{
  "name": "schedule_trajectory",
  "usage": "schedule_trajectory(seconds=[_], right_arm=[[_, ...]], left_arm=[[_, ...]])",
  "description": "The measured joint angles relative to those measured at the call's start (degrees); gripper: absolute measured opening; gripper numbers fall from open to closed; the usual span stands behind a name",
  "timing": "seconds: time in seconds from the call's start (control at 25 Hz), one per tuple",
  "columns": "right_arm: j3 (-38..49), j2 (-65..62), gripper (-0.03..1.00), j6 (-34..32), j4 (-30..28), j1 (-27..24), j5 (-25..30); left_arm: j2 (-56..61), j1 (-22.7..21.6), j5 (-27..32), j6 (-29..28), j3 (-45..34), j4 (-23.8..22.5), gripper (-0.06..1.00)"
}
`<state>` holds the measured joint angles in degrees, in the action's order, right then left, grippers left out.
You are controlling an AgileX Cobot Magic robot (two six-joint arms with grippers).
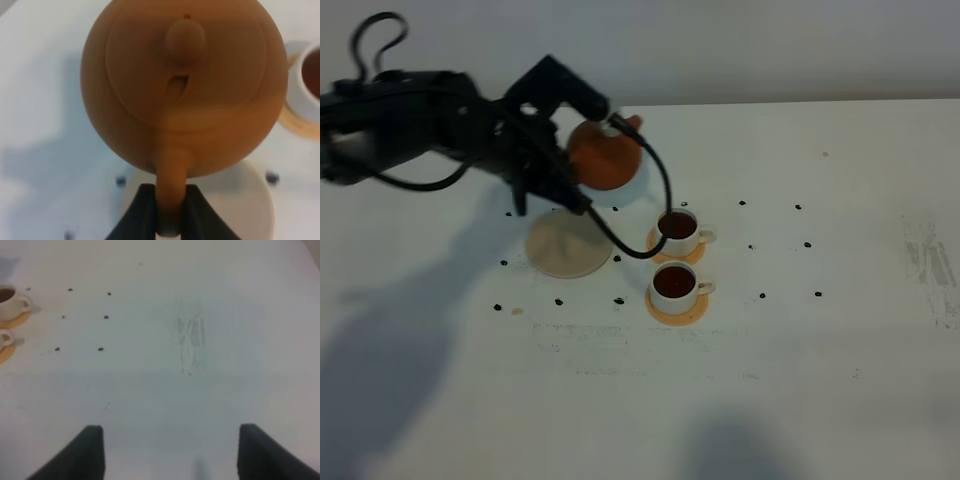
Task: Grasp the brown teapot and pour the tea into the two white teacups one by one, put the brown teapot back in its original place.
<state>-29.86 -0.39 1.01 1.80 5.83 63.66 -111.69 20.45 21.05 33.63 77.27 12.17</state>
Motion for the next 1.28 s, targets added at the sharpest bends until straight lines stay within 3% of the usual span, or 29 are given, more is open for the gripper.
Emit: schedule_trajectory(seconds=[0.16, 0.32, 0.76, 1.28], right_arm=[[0.0, 0.0, 0.54, 0.0, 0.0, 0.0, 0.0], [0.0, 0.0, 0.54, 0.0, 0.0, 0.0, 0.0], [0.0, 0.0, 0.54, 0.0, 0.0, 0.0, 0.0], [0.0, 0.0, 0.54, 0.0, 0.0, 0.0, 0.0]], left_arm=[[3.6, -1.2, 0.8, -4.8, -6.4, 0.5, 0.09], [5.6, -2.3, 1.8, -6.0, -10.1, 2.2, 0.09], [5.5, -2.6, 5.6, -7.8, -11.1, 3.0, 0.09], [3.3, -3.8, 5.9, -7.9, -11.1, 2.7, 0.09]])
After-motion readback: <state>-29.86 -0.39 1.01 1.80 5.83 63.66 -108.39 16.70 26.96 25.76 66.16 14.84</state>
